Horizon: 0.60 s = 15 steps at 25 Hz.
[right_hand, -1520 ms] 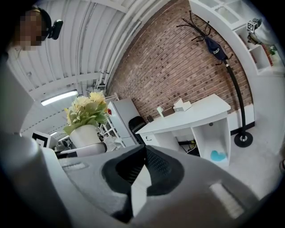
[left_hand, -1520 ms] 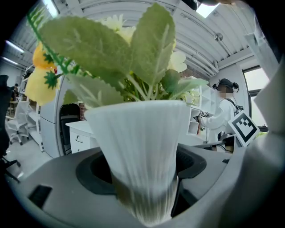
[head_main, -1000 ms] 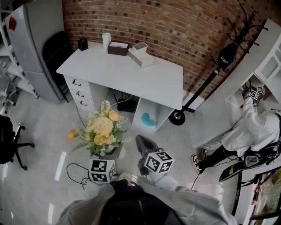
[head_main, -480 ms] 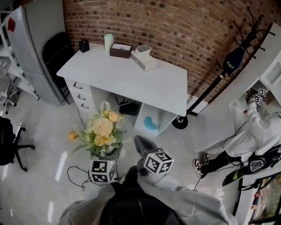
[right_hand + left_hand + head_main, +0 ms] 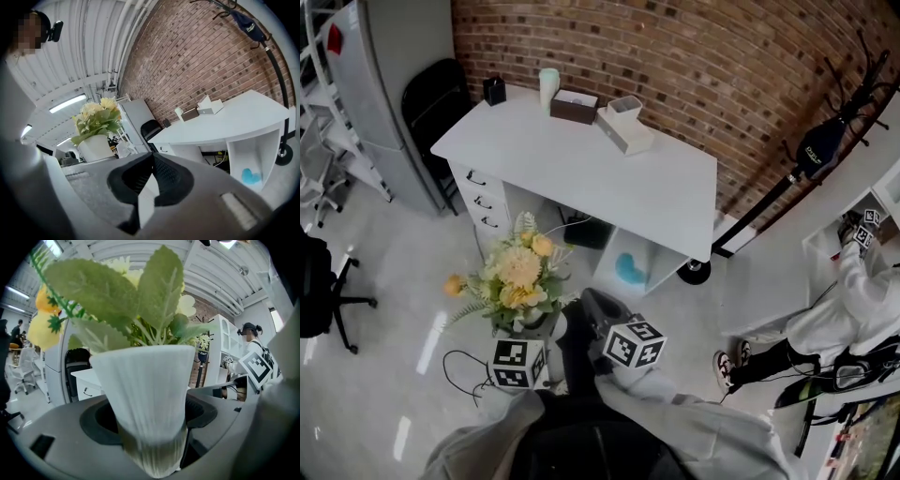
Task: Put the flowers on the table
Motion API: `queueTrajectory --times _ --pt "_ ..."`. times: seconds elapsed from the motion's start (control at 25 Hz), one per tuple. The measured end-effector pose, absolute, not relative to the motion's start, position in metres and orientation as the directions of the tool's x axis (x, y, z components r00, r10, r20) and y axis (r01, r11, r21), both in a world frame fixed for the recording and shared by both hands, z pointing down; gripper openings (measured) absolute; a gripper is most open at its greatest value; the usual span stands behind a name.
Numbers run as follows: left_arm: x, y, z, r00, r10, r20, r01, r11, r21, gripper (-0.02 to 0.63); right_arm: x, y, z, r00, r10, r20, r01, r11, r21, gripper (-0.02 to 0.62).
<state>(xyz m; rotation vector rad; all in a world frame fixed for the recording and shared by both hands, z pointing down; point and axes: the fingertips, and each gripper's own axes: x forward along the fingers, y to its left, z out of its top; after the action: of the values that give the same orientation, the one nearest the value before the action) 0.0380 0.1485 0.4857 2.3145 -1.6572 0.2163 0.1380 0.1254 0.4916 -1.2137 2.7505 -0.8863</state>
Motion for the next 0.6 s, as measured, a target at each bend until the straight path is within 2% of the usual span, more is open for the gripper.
queueTrajectory --times 0.6 --pt "0.009 0.015 0.495 0.269 -0.916 0.296 -0.956 -0.217 0.197 0.373 0.105 -0.018 0.49 -0.757 -0.619 0.208 -0.626 0.597 -0.502 0.0"
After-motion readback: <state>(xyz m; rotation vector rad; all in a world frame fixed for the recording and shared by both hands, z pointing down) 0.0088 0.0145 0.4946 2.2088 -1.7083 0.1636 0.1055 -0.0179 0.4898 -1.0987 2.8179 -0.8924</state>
